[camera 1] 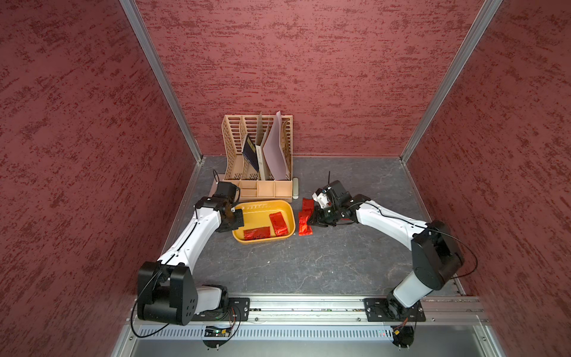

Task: Take the tea bags out of the storage box
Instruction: Place the tea bag at the center of the board.

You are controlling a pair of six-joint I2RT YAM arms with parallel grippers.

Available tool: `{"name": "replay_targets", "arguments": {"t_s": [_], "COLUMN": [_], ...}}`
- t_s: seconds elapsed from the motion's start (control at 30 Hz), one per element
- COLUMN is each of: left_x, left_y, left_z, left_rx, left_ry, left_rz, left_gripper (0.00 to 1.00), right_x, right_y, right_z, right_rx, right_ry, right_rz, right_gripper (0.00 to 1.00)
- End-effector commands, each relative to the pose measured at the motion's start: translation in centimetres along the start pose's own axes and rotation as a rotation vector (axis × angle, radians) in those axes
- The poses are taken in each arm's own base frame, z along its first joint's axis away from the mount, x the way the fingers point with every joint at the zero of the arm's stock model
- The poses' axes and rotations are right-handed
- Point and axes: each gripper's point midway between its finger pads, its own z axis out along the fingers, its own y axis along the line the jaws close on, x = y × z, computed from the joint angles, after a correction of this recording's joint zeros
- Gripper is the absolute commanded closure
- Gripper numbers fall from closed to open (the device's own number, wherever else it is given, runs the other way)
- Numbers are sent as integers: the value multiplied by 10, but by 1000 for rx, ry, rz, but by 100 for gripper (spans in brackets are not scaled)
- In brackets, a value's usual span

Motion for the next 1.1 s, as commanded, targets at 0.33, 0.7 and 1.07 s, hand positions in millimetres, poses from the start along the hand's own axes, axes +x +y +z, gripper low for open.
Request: {"name": "replay_targets", "arguments": {"t_s": [0.33, 0.7, 1.07], "left_x": [-8, -8, -7], "left_y": [3, 2, 1], "left_z": [-5, -4, -3], "left_rx": [7, 11, 16], "left_ry": [-43, -38, -35], "left_rz": [-29, -27, -27], "left_gripper": [100, 100, 100], "right_x": [-10, -6, 0], "right_y": [-43, -59, -60], "right_z": [53, 54, 51], "right_rx": [-77, -89, -84], "right_ry": [-27, -15, 12], "right_rz": [103, 128, 128], "right_gripper": [94, 90, 79]}}
